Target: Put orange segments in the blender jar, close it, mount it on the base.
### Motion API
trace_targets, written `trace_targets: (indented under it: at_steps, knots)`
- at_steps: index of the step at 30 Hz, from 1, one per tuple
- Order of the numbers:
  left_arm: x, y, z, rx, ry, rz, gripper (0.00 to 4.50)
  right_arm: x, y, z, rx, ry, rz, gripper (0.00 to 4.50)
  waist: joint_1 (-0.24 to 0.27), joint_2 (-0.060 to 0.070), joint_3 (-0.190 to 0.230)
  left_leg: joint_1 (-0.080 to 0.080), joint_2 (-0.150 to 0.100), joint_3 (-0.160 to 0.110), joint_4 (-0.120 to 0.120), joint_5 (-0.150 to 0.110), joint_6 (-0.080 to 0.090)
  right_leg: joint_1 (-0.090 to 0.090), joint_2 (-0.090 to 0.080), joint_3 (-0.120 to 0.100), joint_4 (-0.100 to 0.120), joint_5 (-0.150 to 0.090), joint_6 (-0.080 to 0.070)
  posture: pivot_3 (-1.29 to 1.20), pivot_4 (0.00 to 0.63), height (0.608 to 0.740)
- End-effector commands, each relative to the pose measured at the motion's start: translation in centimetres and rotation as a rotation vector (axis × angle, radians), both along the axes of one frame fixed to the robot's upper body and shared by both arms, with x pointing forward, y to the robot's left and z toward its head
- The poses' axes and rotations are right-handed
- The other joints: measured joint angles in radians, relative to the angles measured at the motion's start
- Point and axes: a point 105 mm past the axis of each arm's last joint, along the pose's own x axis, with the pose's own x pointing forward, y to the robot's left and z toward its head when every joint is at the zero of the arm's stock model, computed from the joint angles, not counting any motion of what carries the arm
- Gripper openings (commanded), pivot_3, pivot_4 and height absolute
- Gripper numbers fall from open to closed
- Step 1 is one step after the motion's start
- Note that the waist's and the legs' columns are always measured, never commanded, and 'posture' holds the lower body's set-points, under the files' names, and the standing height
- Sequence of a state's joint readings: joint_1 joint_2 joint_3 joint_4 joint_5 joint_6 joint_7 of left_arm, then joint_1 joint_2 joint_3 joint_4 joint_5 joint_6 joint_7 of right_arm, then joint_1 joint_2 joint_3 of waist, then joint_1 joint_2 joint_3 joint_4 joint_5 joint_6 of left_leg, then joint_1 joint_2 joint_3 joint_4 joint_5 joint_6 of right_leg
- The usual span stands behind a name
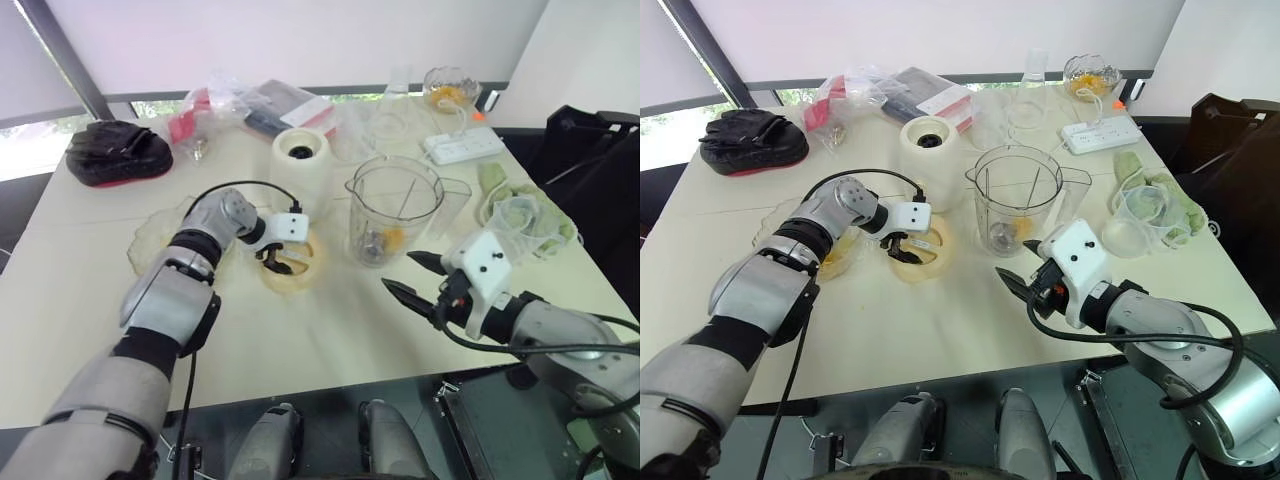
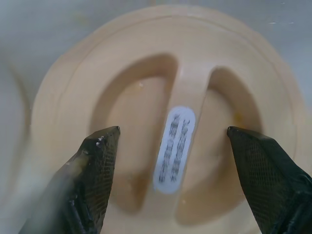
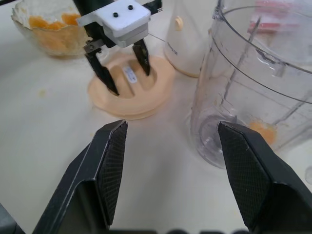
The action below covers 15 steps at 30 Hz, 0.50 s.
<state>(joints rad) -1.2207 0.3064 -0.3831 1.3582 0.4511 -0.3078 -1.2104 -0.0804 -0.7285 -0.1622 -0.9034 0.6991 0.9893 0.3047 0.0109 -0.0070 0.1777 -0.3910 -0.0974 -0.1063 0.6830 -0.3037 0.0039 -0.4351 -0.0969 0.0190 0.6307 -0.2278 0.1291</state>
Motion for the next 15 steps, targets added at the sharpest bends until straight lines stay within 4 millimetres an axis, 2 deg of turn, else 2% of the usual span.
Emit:
trace_targets:
  at_steps: [1, 7, 10, 15]
  knots:
    - [-0.62, 0.00, 0.15, 0.027, 0.075, -0.020, 3.68, -0.52, 0.12, 1.06, -0.019, -0.058, 0.005, 3.09, 0.000, 0.000, 0.000, 0.000, 0.000, 0.000, 0.000, 0.000, 0.000, 0.000, 0.000, 0.000, 0.000, 0.000, 0.000, 0.00, 0.150, 0.740]
    - [-0.62, -0.09, 0.15, 0.029, 0.072, -0.024, 3.68, -0.55, 0.08, 1.02, -0.021, -0.057, -0.002, 3.09, 0.001, 0.000, 0.000, 0.000, 0.000, 0.000, 0.000, 0.000, 0.000, 0.000, 0.000, 0.000, 0.000, 0.000, 0.000, 0.00, 0.150, 0.740]
    - [-0.57, 0.16, 0.01, 0.029, 0.070, -0.013, 2.82, -0.43, 0.12, 1.06, -0.017, -0.058, 0.000, 3.09, 0.001, 0.000, 0.000, 0.000, 0.000, 0.000, 0.000, 0.000, 0.000, 0.000, 0.000, 0.000, 0.000, 0.000, 0.000, 0.00, 0.150, 0.740]
    - [-0.46, 0.72, -0.08, 0.027, 0.062, 0.004, 0.29, -0.24, 0.05, 1.00, -0.020, -0.055, 0.004, 3.09, 0.001, 0.000, 0.000, 0.000, 0.000, 0.000, 0.000, 0.000, 0.000, 0.000, 0.000, 0.000, 0.000, 0.000, 0.000, 0.00, 0.150, 0.740]
